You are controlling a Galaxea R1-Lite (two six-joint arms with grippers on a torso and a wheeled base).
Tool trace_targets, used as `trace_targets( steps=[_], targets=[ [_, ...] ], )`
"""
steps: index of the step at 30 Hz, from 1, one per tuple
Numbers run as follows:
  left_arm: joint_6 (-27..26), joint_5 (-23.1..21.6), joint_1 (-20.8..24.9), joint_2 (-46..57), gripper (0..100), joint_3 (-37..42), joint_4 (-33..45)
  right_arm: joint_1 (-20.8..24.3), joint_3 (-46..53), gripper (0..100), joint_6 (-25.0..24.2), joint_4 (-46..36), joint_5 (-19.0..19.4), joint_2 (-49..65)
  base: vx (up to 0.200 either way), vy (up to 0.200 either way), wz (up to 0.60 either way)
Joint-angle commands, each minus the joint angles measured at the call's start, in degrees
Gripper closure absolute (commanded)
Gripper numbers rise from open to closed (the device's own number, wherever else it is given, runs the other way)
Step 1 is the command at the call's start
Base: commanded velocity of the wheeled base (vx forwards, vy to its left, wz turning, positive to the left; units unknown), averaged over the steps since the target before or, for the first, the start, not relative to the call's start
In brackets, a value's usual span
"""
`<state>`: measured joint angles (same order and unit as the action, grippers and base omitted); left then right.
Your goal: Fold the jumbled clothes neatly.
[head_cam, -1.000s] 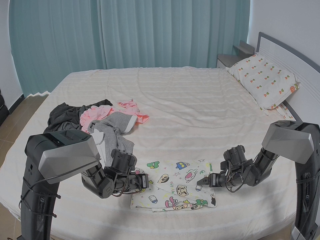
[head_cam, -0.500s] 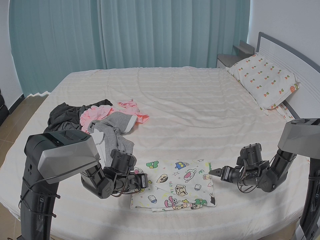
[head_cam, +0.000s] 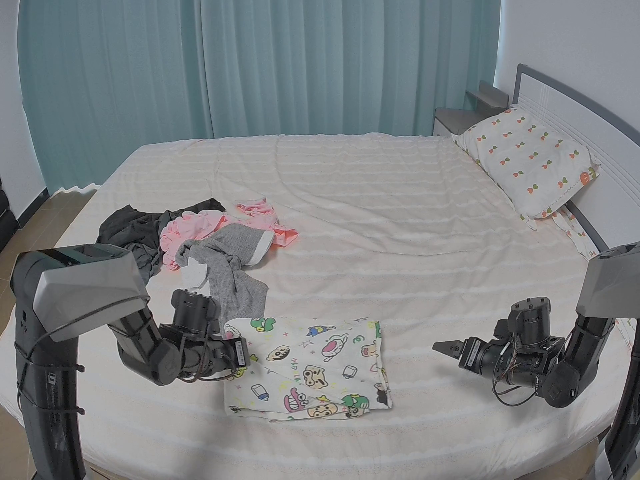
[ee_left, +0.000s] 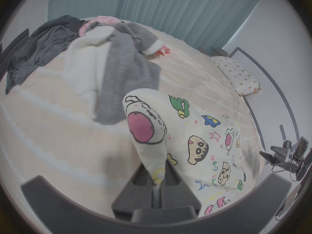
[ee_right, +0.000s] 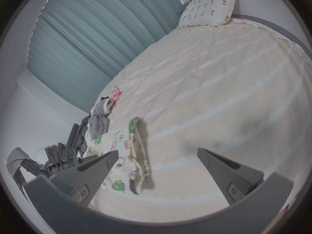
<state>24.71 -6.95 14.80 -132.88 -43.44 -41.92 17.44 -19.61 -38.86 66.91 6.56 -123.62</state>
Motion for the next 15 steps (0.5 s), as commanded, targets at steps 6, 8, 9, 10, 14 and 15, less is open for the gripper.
trace_targets(
  steps=[6, 8, 9, 10, 14, 15],
  targets=[
    [-3.3, -2.6, -8.7, 4.0, 100, 6.2, -0.2, 0.0, 0.4, 0, -0.2, 0.5, 0.0, -1.5, 0.000, 0.000, 0.00],
    [-4.3, -2.9, -10.5, 4.0, 100, 6.7, -0.3, 0.0, 0.5, 0, -0.2, 0.8, 0.0, -1.5, 0.000, 0.000, 0.00],
    [-4.6, -3.0, -11.5, 3.9, 100, 6.8, -0.3, 0.0, 0.5, 0, -0.2, 0.8, 0.0, -1.5, 0.000, 0.000, 0.00],
    [-4.7, -3.1, -12.3, 3.9, 100, 6.8, -0.3, 0.0, 0.5, 0, -0.2, 0.8, 0.0, -1.5, 0.000, 0.000, 0.00],
    [-4.7, -3.2, -14.9, 3.3, 100, 6.7, -0.3, 0.0, 0.5, 0, -0.2, 0.8, 0.0, -2.0, 0.000, 0.000, 0.00],
    [-4.7, -3.2, -15.4, 3.3, 100, 6.7, -0.3, 0.0, 0.5, 0, -0.2, 0.8, 0.0, -2.1, 0.000, 0.000, 0.00]
  ],
)
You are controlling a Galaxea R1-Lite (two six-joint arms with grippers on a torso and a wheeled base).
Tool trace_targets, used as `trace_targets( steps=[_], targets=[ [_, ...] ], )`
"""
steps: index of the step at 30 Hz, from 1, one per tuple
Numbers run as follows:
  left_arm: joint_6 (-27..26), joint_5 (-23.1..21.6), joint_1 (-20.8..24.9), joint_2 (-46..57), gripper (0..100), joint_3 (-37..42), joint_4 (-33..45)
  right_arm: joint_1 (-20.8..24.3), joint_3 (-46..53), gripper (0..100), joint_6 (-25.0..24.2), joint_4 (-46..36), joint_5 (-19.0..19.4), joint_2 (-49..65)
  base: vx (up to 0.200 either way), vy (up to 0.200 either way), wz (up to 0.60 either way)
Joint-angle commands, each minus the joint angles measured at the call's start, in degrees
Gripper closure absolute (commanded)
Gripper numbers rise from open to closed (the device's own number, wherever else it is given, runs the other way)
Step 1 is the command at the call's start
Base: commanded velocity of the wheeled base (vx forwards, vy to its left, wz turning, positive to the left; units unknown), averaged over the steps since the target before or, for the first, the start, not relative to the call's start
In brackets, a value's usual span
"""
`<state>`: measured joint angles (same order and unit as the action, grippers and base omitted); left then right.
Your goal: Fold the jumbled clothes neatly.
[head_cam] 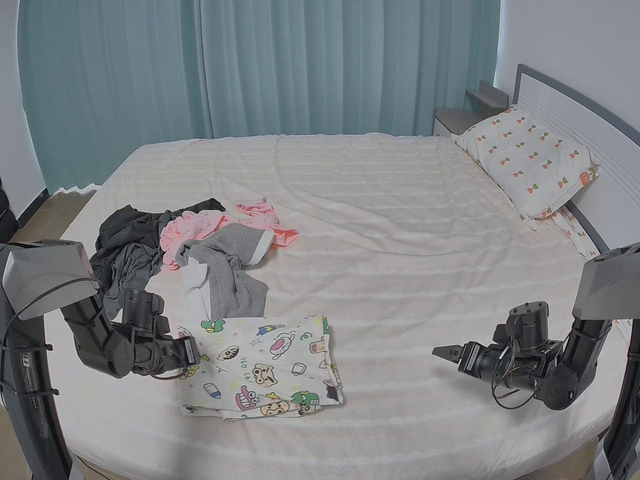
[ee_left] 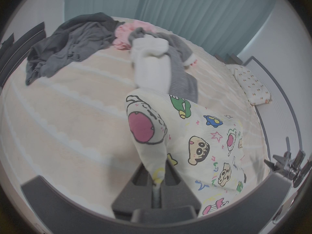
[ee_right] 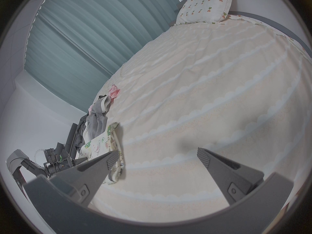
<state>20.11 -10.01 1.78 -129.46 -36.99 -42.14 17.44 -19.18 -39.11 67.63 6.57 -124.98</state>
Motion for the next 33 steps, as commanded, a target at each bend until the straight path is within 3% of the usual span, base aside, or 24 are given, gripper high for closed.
trace_targets(
  steps=[1, 11, 12, 19, 23, 25, 26, 28, 30, 33],
  targets=[
    [-0.1, 0.0, -2.9, -0.1, 100, 0.2, 0.0, 0.0, 0.0, 0, 0.0, 0.1, -0.1, -0.8, 0.000, 0.000, 0.00],
    [0.4, -0.1, -5.9, -0.3, 100, 0.1, 0.0, 0.1, -0.1, 0, 0.1, 0.1, -0.1, -0.8, 0.000, 0.000, 0.00],
    [0.4, -0.1, -5.9, -0.3, 0, 0.1, 0.0, 0.1, -0.1, 0, 0.1, 0.1, -0.1, -0.8, 0.000, 0.000, 0.00],
    [3.2, -0.1, -6.4, 0.9, 0, 0.8, -0.7, 0.0, 1.2, 0, 0.3, 0.3, -0.8, 4.1, 0.000, 0.000, 0.00],
    [7.4, -1.2, -10.0, 6.9, 0, 3.3, -8.0, -0.1, 4.0, 0, 0.6, 0.6, -3.1, 13.8, 0.000, 0.000, 0.00],
    [7.4, -1.2, -10.0, 6.9, 0, 3.3, -8.0, -0.1, 4.0, 0, 0.6, 0.6, -3.1, 13.8, 0.000, 0.000, 0.00],
    [9.1, -4.6, -13.4, 12.6, 0, 6.4, -12.8, 0.0, 4.6, 0, 1.1, 0.3, -7.8, 20.8, 0.000, 0.000, 0.00],
    [10.1, -7.5, -15.3, 17.9, 0, 9.1, -14.2, 0.0, 5.2, 0, 2.6, -0.3, -11.0, 27.0, 0.000, 0.000, 0.00],
    [10.7, -9.2, -16.0, 22.5, 0, 11.3, -14.4, 0.0, 6.1, 0, 4.6, -0.6, -12.4, 31.4, 0.000, 0.000, 0.00],
    [12.1, -11.5, -15.8, 38.0, 0, 18.1, -14.5, 0.0, 10.0, 0, 11.6, -0.9, -13.7, 43.9, 0.000, 0.000, 0.00]
  ],
)
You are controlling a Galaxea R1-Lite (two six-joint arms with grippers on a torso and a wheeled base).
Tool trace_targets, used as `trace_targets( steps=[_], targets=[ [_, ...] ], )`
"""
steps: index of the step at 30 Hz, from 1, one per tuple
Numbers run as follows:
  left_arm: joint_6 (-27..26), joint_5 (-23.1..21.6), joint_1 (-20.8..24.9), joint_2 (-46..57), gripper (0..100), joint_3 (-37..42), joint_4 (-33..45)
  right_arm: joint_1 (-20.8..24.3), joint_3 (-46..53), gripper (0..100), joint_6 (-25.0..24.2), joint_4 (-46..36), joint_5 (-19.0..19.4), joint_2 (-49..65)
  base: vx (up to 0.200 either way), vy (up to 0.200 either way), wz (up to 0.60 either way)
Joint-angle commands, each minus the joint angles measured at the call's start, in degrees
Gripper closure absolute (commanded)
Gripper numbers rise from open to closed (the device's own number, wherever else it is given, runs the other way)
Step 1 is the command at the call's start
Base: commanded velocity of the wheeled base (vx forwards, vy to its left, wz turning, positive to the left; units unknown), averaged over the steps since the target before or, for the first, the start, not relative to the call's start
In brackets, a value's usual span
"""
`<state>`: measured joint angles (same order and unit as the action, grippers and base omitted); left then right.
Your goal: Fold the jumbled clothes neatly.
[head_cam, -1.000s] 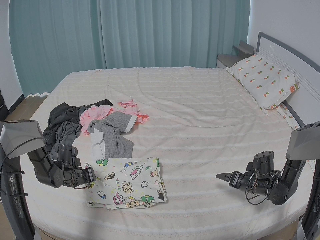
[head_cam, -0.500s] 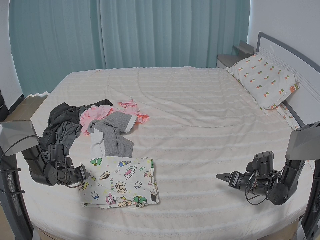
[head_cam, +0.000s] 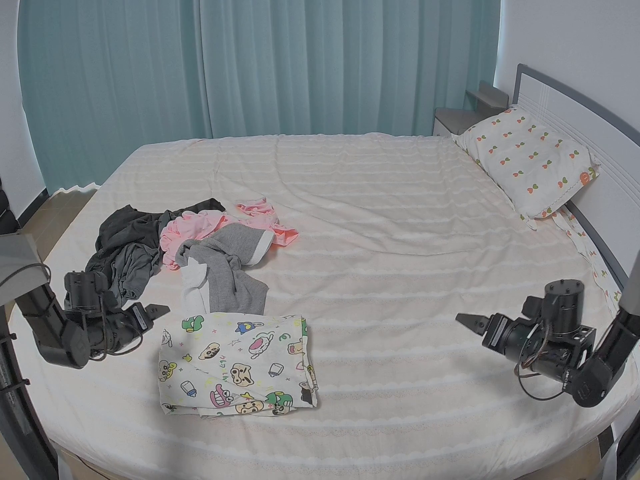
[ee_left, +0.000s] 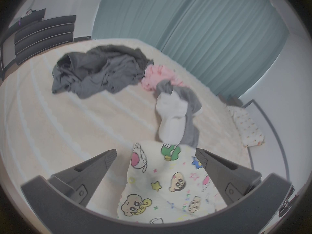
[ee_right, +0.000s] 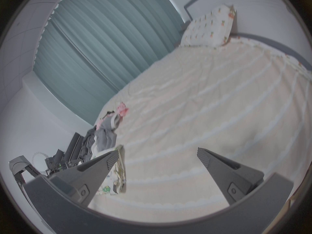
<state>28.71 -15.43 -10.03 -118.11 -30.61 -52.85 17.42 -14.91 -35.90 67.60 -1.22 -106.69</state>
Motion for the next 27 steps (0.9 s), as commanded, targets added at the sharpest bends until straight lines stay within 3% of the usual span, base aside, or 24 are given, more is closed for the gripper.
trace_targets(
  steps=[1, 6, 8, 9, 11, 14, 15, 17, 18, 21, 24, 27],
  targets=[
    [3.7, -6.7, -3.6, 30.3, 0, 12.9, -3.6, 0.1, 6.8, 0, 10.0, -1.1, -5.9, 28.4, 0.000, 0.000, 0.00],
    [4.2, -11.3, 2.4, 57.5, 0, 19.0, 1.5, -1.0, 12.8, 0, 20.8, -10.8, -6.7, 48.1, 0.000, 0.000, 0.00],
    [4.2, -11.3, 5.9, 67.0, 0, 18.6, 8.7, -1.9, 12.6, 0, 22.7, -17.9, -8.3, 56.4, 0.000, 0.000, 0.00],
    [4.2, -11.3, 5.9, 67.0, 0, 18.6, 8.7, -1.9, 12.6, 0, 22.7, -17.9, -8.3, 56.4, 0.000, 0.000, 0.00],
    [4.0, -12.3, 9.9, 80.5, 0, 16.3, 23.5, -3.0, 10.3, 0, 24.1, -31.5, -9.9, 69.2, 0.000, 0.000, 0.00],
    [3.1, -13.7, 15.2, 93.2, 0, 15.0, 38.3, -6.0, 8.5, 0, 26.3, -47.9, -9.6, 81.8, 0.000, 0.000, 0.00],
    [2.6, -13.7, 16.7, 96.5, 0, 14.3, 42.1, -7.2, 7.8, 0, 27.6, -52.8, -9.2, 86.1, 0.000, 0.000, 0.00],
    [2.6, -13.7, 16.7, 96.5, 0, 14.3, 42.1, -7.2, 7.8, 0, 27.6, -52.8, -9.2, 86.1, 0.000, 0.000, 0.00],
    [1.7, -13.7, 18.3, 103.9, 0, 13.1, 49.8, -10.0, 5.4, 0, 30.6, -63.6, -7.0, 96.0, 0.000, 0.000, 0.00],
    [1.6, -13.7, 17.9, 109.5, 0, 13.3, 53.6, -11.7, 4.9, 0, 32.4, -70.7, -5.0, 101.5, 0.000, 0.000, 0.00],
    [1.5, -13.0, 15.0, 112.3, 0, 13.0, 56.5, -11.6, 6.3, 0, 31.5, -69.3, -4.6, 100.9, 0.000, 0.000, 0.00],
    [1.3, -10.8, 8.9, 112.7, 0, 12.7, 58.2, -11.6, 11.6, 0, 32.8, -66.9, -4.2, 100.9, 0.000, 0.000, 0.00]
  ],
)
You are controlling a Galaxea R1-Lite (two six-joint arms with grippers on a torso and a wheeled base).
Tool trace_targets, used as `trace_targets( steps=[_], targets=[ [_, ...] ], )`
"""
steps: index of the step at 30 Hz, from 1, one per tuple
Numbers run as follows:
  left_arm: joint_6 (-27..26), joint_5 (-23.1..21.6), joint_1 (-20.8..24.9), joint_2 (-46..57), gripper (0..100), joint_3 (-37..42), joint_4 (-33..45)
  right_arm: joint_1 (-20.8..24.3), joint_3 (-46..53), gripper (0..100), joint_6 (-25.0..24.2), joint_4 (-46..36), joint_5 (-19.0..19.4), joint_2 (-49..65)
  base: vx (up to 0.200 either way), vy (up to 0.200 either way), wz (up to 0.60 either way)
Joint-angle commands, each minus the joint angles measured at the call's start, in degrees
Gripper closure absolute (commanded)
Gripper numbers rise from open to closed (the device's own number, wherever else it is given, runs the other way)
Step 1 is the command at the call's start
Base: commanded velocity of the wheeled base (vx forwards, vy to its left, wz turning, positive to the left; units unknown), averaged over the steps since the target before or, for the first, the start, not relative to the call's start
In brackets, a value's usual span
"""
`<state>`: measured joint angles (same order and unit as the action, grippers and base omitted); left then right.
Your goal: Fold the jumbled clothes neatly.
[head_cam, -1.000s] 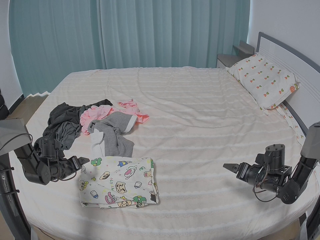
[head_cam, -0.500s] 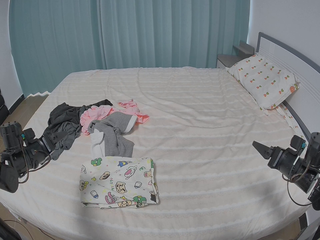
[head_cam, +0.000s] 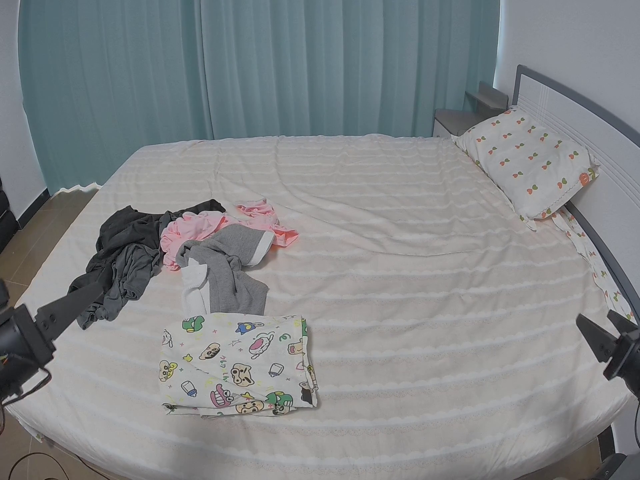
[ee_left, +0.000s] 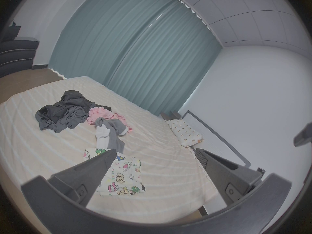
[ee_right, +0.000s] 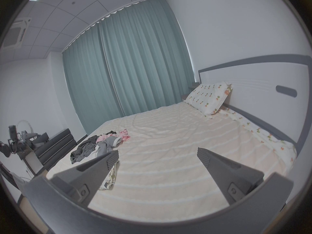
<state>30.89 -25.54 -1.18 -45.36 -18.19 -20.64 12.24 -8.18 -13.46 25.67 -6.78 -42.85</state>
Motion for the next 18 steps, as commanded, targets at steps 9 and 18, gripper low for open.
trace_targets(
  steps=[9, 18],
  targets=[
    [-25.2, 10.7, -7.2, 39.4, 0, 9.0, 23.5, -6.5, 8.2, 0, 11.5, -21.6, 4.1, 37.0, 0.000, 0.000, 0.00],
    [-28.9, 24.4, -7.2, 39.4, 0, 18.0, 17.4, -6.7, 8.2, 0, 15.2, -21.5, 4.8, 37.0, 0.000, 0.000, 0.00]
  ],
)
